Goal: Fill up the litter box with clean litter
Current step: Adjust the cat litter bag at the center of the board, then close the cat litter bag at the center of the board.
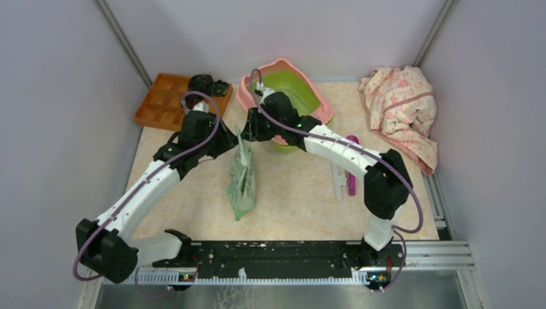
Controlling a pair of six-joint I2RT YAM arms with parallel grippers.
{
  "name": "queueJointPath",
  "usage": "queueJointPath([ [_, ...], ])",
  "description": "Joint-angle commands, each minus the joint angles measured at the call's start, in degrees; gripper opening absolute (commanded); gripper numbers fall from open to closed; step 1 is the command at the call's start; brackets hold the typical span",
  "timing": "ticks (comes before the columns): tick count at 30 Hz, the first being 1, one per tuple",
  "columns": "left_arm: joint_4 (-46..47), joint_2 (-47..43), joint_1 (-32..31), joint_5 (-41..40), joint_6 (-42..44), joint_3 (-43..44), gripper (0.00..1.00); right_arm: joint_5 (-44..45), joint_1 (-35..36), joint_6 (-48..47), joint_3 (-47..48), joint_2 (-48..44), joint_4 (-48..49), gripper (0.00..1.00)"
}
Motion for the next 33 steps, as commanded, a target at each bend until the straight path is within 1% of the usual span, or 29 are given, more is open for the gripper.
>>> queueJointPath([
  [1,-1.87,-5.74,1.77,-6.92,4.9,7.36,0.58,6.78,1.35,-9.55,2.95,-12.38,-10.62,0.42],
  [4,-5.18,-5.41,2.98,-7.49,7.48,10.4,0.63,9.29,1.4,-12.11,9.47,-12.67,-20.45,0.48],
  [7,-4.98,-5.57,5.18,-5.77,8.38,10.33,0.66,9.29,2.66,-13.5,15.78,-10.7,-27.77,0.53],
  [12,-2.96,-4.38,12.22,1.2,9.94,9.43,0.66,12.31,6.65,-14.79,23.45,-6.18,-36.14,0.55],
  [14,-2.24,-3.24,16.12,6.8,10.62,8.92,0.66,16.81,8.63,-15.31,28.09,-3.03,-40.79,0.55],
  [16,-1.51,-2.31,19.92,10.33,11.2,8.45,0.66,22.08,10.85,-15.82,35.32,1.08,-46.47,0.56],
  [18,-0.63,-1.51,22.39,13.73,11.32,7.92,0.67,25.47,12.43,-15.76,41.63,5.44,-51.47,0.56],
  [21,0.36,-0.49,24.87,16.82,11.34,7.11,0.67,30.99,13.9,-15.11,48.31,11.02,-57.14,0.56],
  [24,1.75,-0.32,25.61,19.19,11.27,6.19,0.67,35.2,14.69,-14.36,51.49,15.37,-61.22,0.56],
  [27,2.46,-0.31,25.64,20.03,11.34,5.62,0.67,35.44,14.83,-13.84,51.0,17.27,-62.82,0.56],
  [28,2.66,-0.23,25.64,20.36,11.26,5.45,0.67,34.81,14.84,-13.81,50.89,17.87,-63.4,0.56],
  [29,2.95,-0.17,26.94,20.79,11.2,5.24,0.67,34.52,14.88,-13.75,50.8,18.51,-64.06,0.54],
  [30,3.31,-0.08,27.09,21.17,11.16,4.97,0.67,34.44,14.95,-13.88,50.83,19.12,-64.7,0.51],
  [32,3.44,-0.16,27.13,21.43,11.2,4.52,0.67,34.11,15.03,-14.3,50.82,19.71,-65.26,0.39],
  [33,3.63,-0.25,27.16,21.58,11.14,4.13,0.67,34.18,15.04,-14.82,50.87,19.63,-65.12,0.29],
])
